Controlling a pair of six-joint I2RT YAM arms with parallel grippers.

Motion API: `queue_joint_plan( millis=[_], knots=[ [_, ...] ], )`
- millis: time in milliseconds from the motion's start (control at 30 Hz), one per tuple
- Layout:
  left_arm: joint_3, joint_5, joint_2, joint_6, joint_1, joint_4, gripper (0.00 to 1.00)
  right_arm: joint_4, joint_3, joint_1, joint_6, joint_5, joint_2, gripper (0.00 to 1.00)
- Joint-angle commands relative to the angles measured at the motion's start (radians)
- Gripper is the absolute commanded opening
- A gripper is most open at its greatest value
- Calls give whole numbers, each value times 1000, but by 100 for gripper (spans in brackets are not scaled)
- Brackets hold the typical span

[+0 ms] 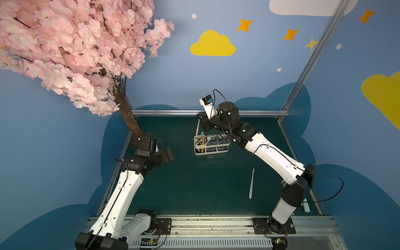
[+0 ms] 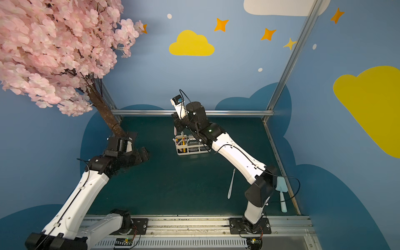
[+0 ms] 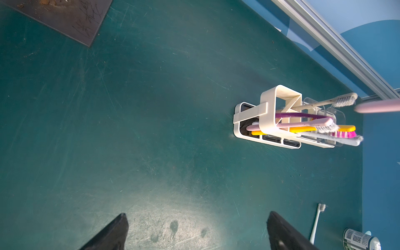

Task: Place the toothbrush into the toothbrush holder
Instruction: Place the toothbrush in the toothbrush holder.

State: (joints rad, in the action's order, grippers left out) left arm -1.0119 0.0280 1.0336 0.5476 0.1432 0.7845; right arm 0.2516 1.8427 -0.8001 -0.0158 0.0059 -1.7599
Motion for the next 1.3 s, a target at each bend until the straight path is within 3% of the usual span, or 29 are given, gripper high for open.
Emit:
queue_joint_plan(
  millis=[0,767,1267],
  knots=[
    [10,10,-12,0,-7,-1,100,7,49,16,-19,-6,-31,0],
    [16,28,-25,0,-19,-8,100,52,109,37,-11,-37,-213,0],
    [21,40,-28,2,-24,-14,100,1,44,31,-10,-41,-253,0]
  ],
)
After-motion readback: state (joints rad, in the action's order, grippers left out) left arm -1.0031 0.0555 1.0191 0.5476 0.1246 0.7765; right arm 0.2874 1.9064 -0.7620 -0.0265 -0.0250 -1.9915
